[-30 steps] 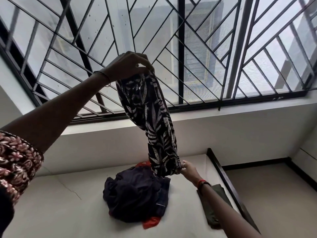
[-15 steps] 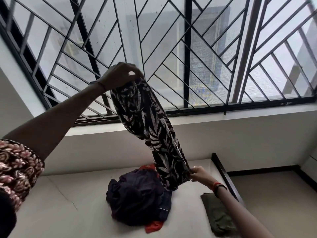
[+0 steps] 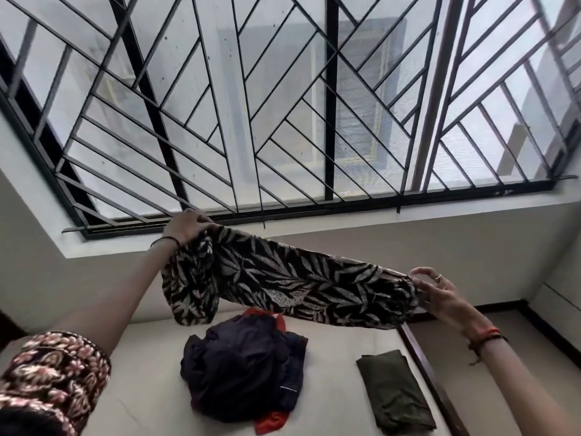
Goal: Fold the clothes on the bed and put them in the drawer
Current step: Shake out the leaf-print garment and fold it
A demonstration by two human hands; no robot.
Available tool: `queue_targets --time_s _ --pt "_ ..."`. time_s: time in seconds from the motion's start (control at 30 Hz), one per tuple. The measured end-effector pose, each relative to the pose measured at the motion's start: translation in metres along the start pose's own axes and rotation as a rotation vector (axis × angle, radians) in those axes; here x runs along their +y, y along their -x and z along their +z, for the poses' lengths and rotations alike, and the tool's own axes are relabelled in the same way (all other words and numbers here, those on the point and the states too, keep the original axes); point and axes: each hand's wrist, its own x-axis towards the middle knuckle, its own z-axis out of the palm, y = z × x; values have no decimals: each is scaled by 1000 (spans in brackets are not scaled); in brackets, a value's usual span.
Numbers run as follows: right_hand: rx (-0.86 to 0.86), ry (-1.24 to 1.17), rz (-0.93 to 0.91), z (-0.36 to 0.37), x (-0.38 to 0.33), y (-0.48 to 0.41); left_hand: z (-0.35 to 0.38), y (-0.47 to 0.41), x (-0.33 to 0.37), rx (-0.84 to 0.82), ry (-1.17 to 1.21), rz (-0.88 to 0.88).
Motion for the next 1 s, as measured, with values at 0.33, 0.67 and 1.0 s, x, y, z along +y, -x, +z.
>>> queue_targets --time_s 0.33,0.67,1.0 --pt "102 -109 132 62 14 2 97 29 25 -7 558 -260" --pt "23 -132 228 114 50 24 184 96 105 -334 862 -10" --pt "147 -294 230 122 74 31 208 129 107 -453 1071 -251"
